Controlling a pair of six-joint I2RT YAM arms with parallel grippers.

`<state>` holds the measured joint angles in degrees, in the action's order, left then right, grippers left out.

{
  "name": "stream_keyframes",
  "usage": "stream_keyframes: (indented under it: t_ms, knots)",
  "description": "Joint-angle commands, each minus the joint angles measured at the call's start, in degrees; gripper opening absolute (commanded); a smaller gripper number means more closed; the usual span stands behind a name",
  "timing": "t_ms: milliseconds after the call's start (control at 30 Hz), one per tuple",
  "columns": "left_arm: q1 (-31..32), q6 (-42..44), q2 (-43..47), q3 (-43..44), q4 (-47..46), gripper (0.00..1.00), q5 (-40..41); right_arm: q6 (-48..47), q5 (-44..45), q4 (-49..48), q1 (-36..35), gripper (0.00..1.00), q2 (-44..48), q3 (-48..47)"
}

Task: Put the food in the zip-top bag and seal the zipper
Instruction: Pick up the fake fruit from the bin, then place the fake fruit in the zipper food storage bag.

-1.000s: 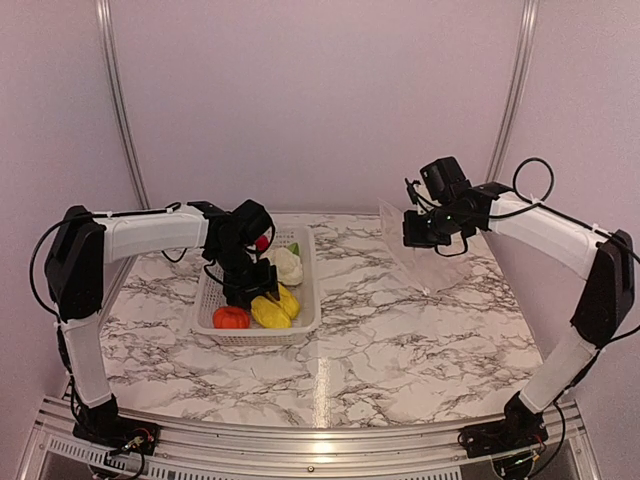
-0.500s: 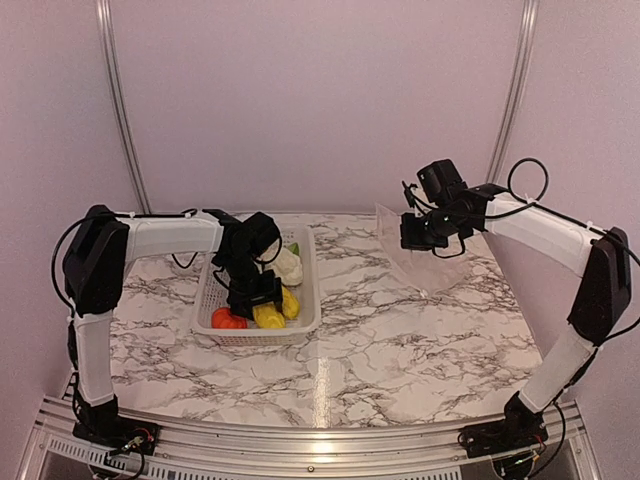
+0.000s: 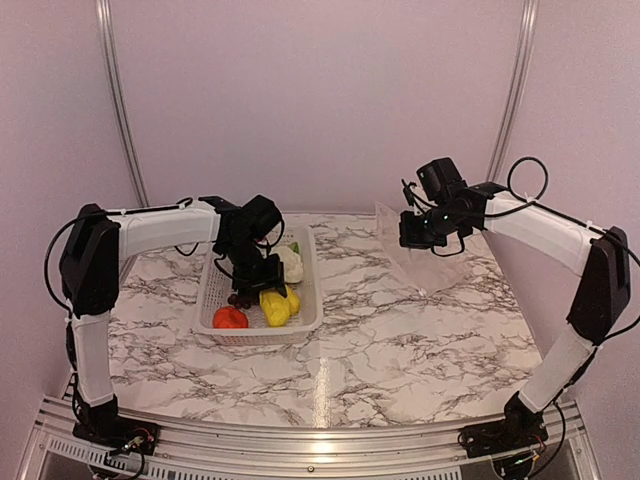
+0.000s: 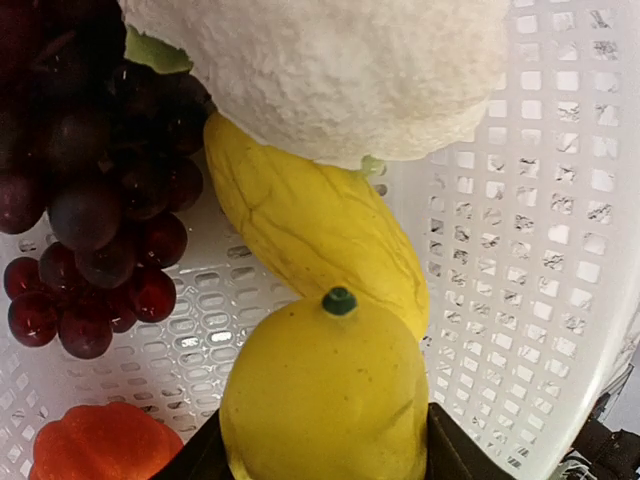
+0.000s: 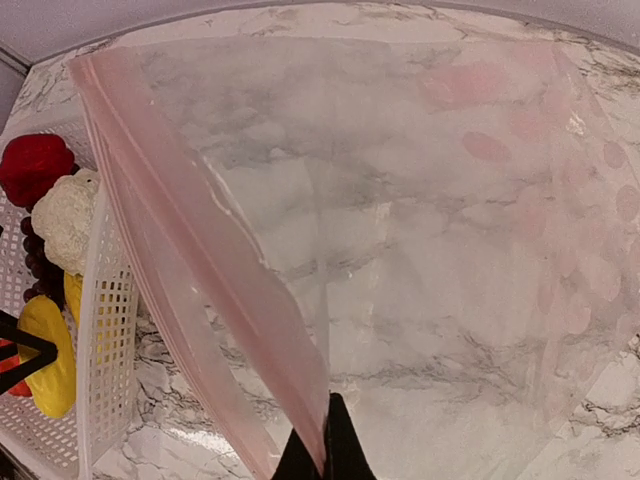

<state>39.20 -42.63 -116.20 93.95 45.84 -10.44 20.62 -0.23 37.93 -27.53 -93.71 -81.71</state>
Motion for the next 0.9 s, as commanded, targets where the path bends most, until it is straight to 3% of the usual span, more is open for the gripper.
stream_keyframes:
  t_ms: [0, 200, 500, 867]
  knots:
    - [0.5, 4.8, 6.5, 2.5, 0.2, 0.48, 3.2, 0.8, -4.1, 0.0, -0.7, 0.00, 2.3, -0.5]
    - [1.9, 8.6, 11.5, 5.2, -13.5, 0.46, 7.4, 0.9, -7.4, 3.2, -2.1, 0.00, 1.3, -4.0]
    - [6.7, 8.9, 17.9, -1.7, -52.1, 0.44, 12.8, 3.1, -9.6, 6.0, -3.3, 0.00, 1.3, -8.1]
    - [10.8, 7.5, 6.7, 8.3, -61.4, 0.37, 9.2, 4.6, -13.3, 6.8, -2.5, 0.00, 0.0, -12.3]
